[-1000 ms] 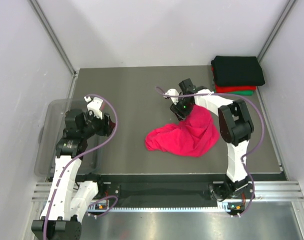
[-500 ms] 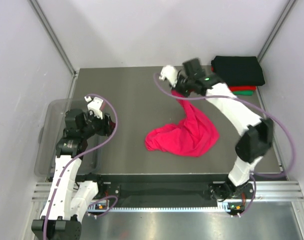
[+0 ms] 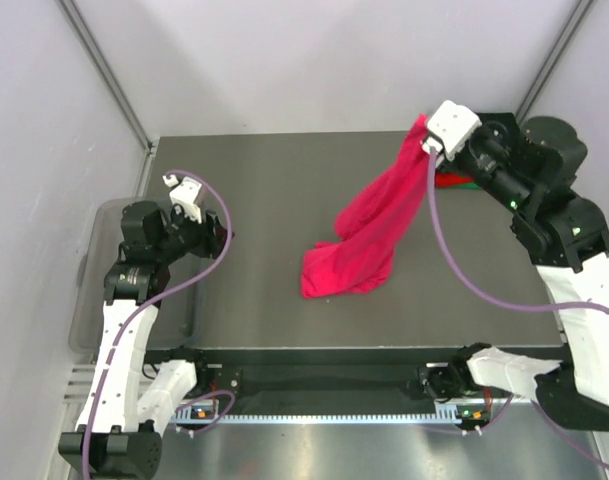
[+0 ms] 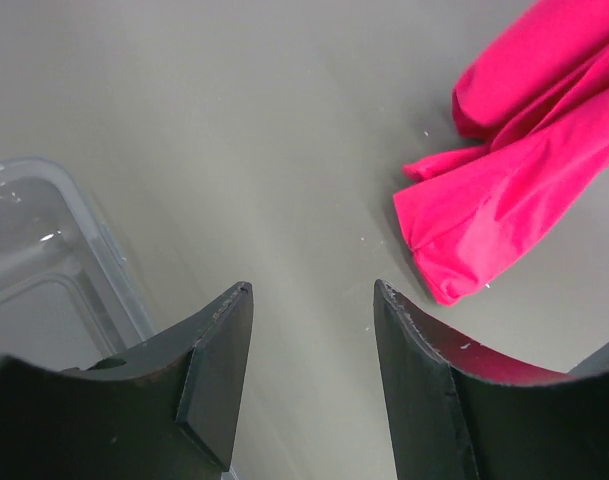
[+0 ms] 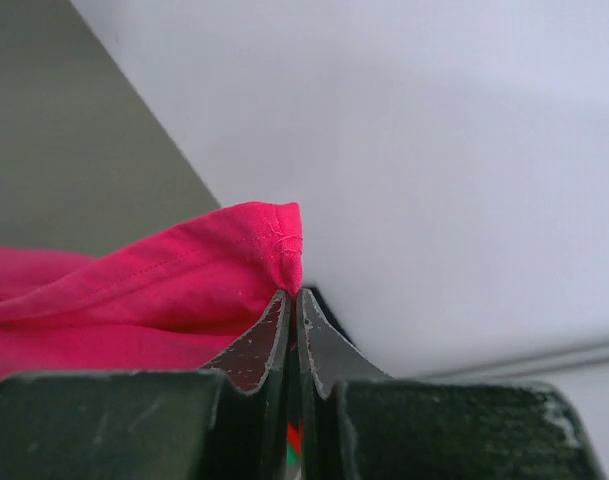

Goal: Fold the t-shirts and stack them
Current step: Flatten the tshirt out

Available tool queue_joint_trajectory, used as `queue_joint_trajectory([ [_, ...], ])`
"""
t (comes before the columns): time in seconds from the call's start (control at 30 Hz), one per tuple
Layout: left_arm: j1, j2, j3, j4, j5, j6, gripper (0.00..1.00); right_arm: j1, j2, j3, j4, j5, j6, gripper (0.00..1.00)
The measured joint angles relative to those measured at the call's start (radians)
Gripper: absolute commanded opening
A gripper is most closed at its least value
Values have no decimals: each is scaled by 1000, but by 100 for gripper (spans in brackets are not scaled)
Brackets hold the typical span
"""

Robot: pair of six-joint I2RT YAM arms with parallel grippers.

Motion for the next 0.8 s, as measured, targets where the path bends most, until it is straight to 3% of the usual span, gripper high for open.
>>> queue_joint_trajectory([
  [0.23,0,6,0,-13,4,-2,56,-88,-159,-413,18,139,-71,2],
  [0.3,0,6,0,-18,4,-3,56,-143,-183,-527,24,172,-82,23],
  [0.33,0,6,0,-20,5,-3,56,-173,-193,-575,26,192,-84,42],
  [0.4,0,6,0,-23,5,-3,57,-210,-209,-640,26,233,-77,52],
  [0.53,0,3,-3,-27,12,-4,57,-220,-241,-669,14,179,-24,50],
  [0.8,11,8,8,-61,-49,28,57,-64,-201,-687,-27,-271,38,45],
])
